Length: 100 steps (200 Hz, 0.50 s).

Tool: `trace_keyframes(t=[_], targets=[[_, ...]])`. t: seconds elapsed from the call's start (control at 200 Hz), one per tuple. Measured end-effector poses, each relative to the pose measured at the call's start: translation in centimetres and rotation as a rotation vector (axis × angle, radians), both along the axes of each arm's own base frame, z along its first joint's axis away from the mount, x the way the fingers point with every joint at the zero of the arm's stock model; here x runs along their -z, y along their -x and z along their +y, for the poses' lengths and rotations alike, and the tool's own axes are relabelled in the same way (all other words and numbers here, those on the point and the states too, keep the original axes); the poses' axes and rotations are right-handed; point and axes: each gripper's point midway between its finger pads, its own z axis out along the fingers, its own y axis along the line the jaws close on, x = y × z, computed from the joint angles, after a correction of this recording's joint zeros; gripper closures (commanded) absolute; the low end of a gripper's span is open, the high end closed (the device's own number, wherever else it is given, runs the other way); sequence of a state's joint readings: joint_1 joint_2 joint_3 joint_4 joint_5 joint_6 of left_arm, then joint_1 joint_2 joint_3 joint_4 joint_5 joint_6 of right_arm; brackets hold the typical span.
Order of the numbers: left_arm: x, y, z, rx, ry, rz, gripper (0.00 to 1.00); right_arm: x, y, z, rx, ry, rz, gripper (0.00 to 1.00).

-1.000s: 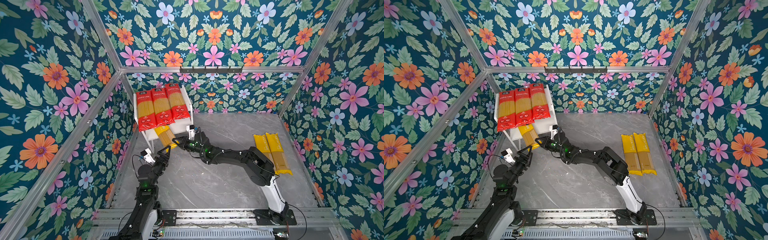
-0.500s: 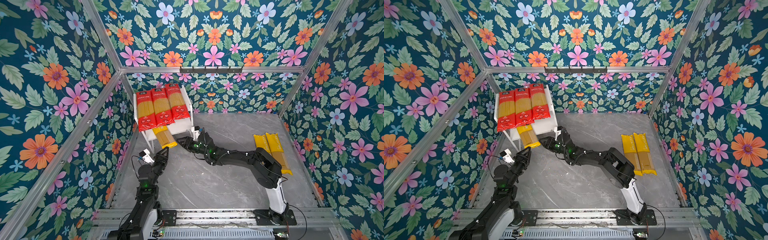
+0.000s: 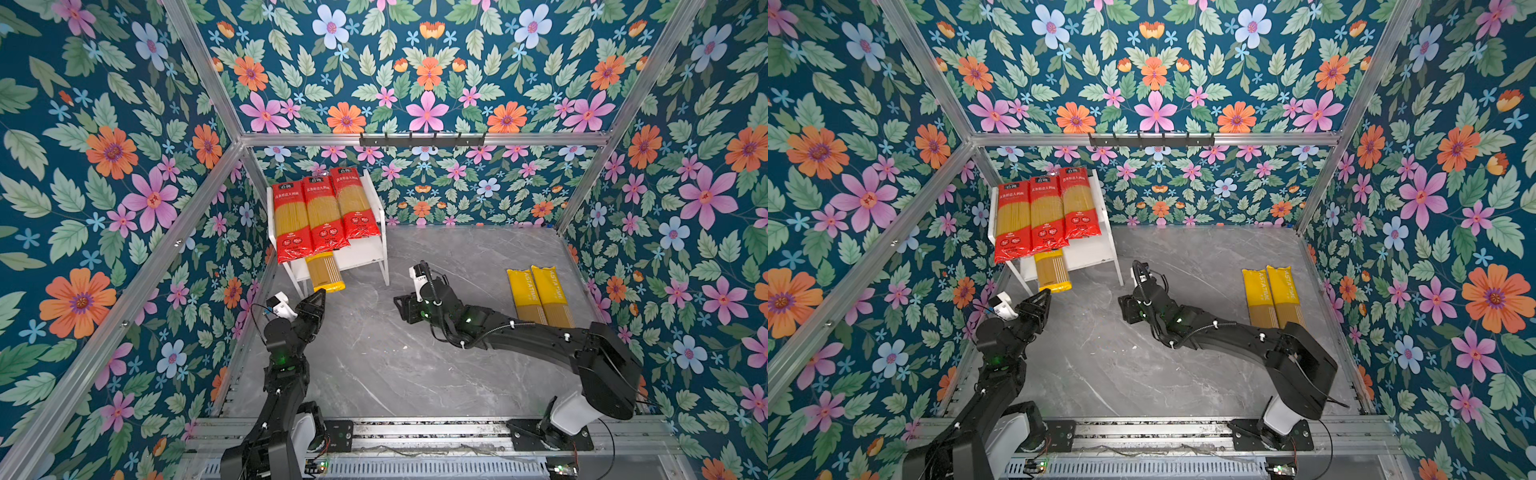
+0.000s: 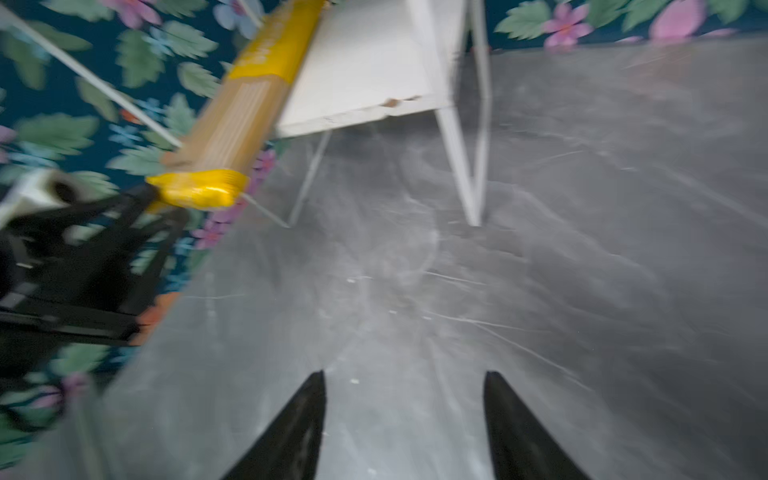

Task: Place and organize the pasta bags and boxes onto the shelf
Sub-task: 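Insert the pack under the shelf with the left gripper while the right releases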

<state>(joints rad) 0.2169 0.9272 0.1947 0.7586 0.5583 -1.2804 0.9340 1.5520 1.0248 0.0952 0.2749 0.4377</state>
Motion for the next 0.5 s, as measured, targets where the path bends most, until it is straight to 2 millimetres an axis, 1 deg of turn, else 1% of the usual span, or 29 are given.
trace_keyframes(t=[0.055, 0.08, 0.15, 0.22, 0.27, 0.39, 0.5], targets=[[0.1, -0.2, 0.2, 0.005, 0.004, 0.004, 0.51, 0.5, -0.2, -2.5, 0.061, 0.069, -0.028, 0.01], [0.0, -0.2, 0.2, 0.006, 0.005, 0.002, 0.48, 0.9, -0.1, -3.2, 0.065, 0.085, -0.025, 0.01], [0.2, 0.0, -0.1, 0.025, 0.010, -0.006, 0.44, 1.2, -0.1, -5.1, 0.077, 0.103, -0.011, 0.09], [0.6, 0.3, -0.4, 0.036, 0.025, -0.004, 0.42, 0.8, -0.1, -6.7, 0.092, 0.084, -0.005, 0.18], [0.7, 0.4, -0.5, 0.038, 0.029, -0.003, 0.42, 0.6, 0.1, -6.9, 0.081, 0.067, 0.001, 0.22], [0.2, 0.4, -1.1, 0.056, 0.023, -0.022, 0.43, 0.5, 1.0, -6.6, 0.056, 0.013, 0.048, 0.28], [-0.1, -0.2, -2.1, 0.085, 0.023, -0.022, 0.49, 0.9, 1.5, -6.4, 0.045, -0.014, 0.089, 0.31]])
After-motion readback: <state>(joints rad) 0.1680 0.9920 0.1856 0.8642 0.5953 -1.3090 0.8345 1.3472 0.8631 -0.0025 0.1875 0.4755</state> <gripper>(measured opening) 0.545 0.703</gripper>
